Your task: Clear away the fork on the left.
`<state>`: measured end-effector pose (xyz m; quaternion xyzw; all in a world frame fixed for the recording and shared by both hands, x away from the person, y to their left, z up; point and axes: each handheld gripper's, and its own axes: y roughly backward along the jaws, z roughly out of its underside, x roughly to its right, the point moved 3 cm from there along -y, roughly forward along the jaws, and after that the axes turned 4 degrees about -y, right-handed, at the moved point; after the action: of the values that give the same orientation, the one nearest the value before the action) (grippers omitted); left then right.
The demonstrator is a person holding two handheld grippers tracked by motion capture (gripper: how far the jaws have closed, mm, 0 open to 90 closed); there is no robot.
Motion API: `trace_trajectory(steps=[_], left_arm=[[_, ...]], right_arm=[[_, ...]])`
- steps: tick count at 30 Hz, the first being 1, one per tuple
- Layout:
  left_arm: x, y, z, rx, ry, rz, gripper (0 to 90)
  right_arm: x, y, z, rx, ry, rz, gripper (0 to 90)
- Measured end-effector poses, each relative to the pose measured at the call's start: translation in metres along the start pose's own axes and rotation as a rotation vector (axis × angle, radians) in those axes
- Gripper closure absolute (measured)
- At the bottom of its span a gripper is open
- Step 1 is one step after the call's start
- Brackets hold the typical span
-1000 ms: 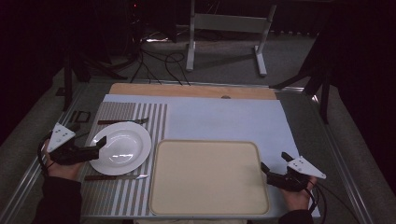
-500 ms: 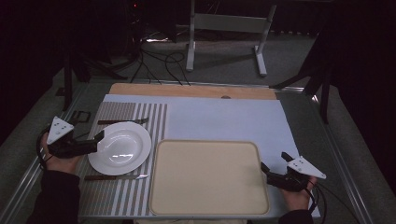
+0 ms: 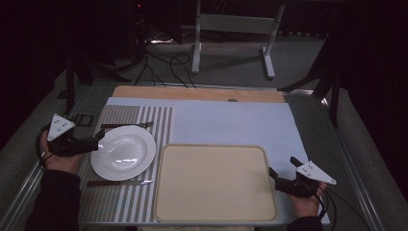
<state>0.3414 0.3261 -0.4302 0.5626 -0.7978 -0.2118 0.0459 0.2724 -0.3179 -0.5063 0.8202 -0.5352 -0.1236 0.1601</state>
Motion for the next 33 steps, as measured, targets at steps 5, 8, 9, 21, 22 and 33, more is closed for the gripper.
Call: trace_trajectory(steps=[5,8,9,21,22,33], left_arm=[[-0.002,-0.005,-0.002,-0.009,0.001,-0.005,0.0],[-0.003,-0.008,-0.002,-0.014,0.000,-0.007,0.0],[-0.004,-0.009,-0.002,-0.018,-0.002,-0.007,0.0],[-0.011,-0.022,-0.004,-0.058,-0.007,-0.016,0.0],[-0.012,-0.023,-0.004,-0.060,-0.007,-0.018,0.0],[-0.020,-0.035,-0.006,-0.093,-0.012,-0.028,0.0]], right_arm=[[0.000,0.000,0.000,0.000,0.002,0.000,8.3],[0.000,0.000,0.000,0.000,0.002,0.000,8.3],[0.000,0.000,0.000,0.000,-0.001,-0.001,8.3],[0.000,0.000,0.000,-0.002,-0.001,-0.004,8.3],[0.000,0.000,0.000,-0.002,0.001,-0.004,8.3],[0.000,0.000,0.000,-0.001,0.000,-0.005,8.3]])
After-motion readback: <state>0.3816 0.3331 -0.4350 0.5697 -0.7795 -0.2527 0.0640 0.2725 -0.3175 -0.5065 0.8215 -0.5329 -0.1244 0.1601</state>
